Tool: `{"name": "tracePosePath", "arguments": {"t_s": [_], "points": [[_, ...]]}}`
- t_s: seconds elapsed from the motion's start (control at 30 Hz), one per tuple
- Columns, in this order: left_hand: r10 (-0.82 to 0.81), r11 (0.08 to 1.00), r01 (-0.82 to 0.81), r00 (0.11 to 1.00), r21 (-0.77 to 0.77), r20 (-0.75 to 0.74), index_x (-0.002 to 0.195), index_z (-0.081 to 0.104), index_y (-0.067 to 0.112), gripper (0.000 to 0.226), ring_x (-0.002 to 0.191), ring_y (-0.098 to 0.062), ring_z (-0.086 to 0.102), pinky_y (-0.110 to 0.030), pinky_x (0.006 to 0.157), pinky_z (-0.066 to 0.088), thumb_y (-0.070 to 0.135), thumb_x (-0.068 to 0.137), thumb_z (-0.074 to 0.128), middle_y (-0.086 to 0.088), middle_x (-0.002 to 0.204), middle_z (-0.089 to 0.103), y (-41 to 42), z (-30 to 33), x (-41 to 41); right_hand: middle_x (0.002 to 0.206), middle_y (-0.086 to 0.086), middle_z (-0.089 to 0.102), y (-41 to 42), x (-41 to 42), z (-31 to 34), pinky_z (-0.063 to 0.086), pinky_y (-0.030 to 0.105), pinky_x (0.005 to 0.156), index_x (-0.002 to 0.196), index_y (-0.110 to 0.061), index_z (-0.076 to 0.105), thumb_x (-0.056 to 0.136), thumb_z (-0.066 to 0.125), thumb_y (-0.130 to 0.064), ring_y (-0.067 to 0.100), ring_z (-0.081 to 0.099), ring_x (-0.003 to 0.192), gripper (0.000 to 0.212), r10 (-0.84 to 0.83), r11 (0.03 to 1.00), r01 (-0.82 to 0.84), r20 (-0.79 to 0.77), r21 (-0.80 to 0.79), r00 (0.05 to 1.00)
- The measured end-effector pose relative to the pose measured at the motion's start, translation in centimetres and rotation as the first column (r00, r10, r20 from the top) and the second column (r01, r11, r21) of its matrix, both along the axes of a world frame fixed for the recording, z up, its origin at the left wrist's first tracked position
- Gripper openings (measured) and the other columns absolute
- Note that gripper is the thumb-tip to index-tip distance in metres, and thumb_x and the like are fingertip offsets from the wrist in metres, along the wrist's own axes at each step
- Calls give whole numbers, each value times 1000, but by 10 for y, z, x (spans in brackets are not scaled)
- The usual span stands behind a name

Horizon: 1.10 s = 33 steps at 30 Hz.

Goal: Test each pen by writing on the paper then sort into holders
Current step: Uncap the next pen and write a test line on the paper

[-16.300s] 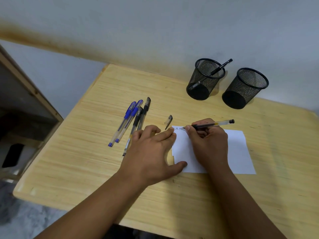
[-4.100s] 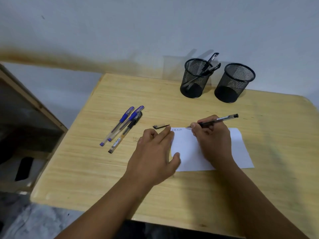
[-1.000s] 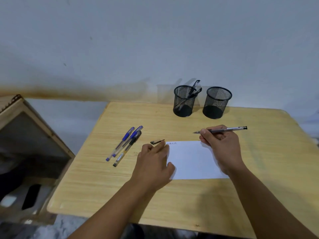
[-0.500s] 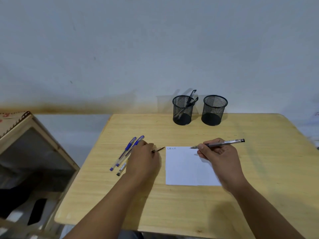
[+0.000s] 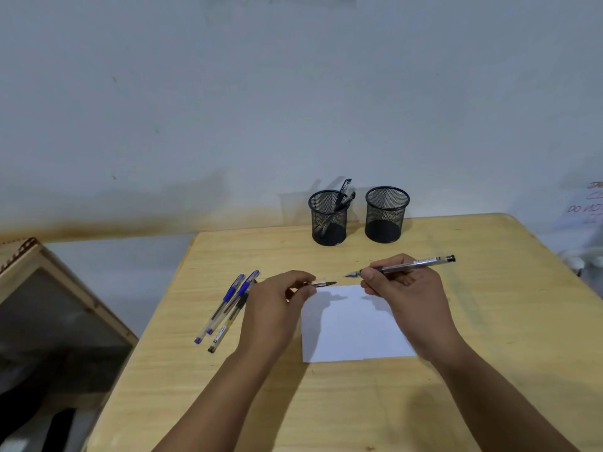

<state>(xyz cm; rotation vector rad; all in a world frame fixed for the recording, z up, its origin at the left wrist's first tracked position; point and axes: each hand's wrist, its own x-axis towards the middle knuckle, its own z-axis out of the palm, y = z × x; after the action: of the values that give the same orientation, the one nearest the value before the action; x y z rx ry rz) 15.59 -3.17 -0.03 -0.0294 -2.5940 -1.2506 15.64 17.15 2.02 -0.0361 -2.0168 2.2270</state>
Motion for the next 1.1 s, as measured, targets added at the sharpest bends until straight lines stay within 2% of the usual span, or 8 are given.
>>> {"name": "tracePosePath", "arguments": {"t_s": [0.13,0.33,0.4,0.53,0.7,0.9,1.03,1.1], "points": [[-45,996,50,997,76,-55,99,78,29,17,80,2,65,-14,73,48,18,86,73,24,87,71,17,8,10,76,8,75,1,3,-3,55,17,66,88,-4,70,82,77,-5,14,72,69,9,18,998,-17,-21,63,1000],[-104,993,108,991,49,-88,101,78,26,19,82,6,62,-5,72,41,16,86,74,29,83,67,32,13,12,77,2,76,8,9,-7,53,15,64,87,-8,73,81,78,-9,10,71,70,8,-1,995,2,-17,97,1000],[-121,990,127,989,66,-90,101,79,27,18,86,7,62,-3,74,40,17,86,74,30,85,67,37,13,13,79,-1,76,13,12,-9,54,16,66,86,-12,74,81,79,-11,9,70,73,7,-22,996,22,-8,86,1000],[-175,979,185,979,90,-104,99,79,25,18,89,6,63,-5,77,40,13,88,72,22,89,72,50,12,15,78,4,76,19,19,-14,55,19,69,86,-7,73,80,77,-6,12,70,74,7,-32,999,32,1,-20,999],[-215,966,231,967,117,-136,98,79,23,18,90,3,65,-6,76,42,10,87,73,18,93,75,69,14,16,82,7,76,30,25,-18,56,21,71,89,-9,73,78,78,-12,18,71,77,12,-81,996,80,-12,-39,997],[-404,899,414,910,143,-93,106,77,24,21,86,2,66,-11,78,47,18,86,76,19,92,73,118,23,6,83,9,74,77,40,-18,55,29,77,89,-11,70,72,74,-23,20,68,81,21,-168,958,169,23,-233,985],[-558,819,562,827,116,-69,127,65,26,40,94,3,65,-10,86,48,28,88,73,17,105,71,175,23,7,84,10,72,130,67,-25,56,28,79,90,-9,66,88,65,-10,19,68,81,2,-321,858,327,84,-397,943],[-641,763,645,764,45,-69,129,64,25,39,103,2,62,-12,91,46,31,91,69,12,115,70,206,19,14,86,10,71,157,86,-32,57,24,77,91,-6,65,90,62,-8,18,70,83,4,-396,793,394,97,-465,913]]}}
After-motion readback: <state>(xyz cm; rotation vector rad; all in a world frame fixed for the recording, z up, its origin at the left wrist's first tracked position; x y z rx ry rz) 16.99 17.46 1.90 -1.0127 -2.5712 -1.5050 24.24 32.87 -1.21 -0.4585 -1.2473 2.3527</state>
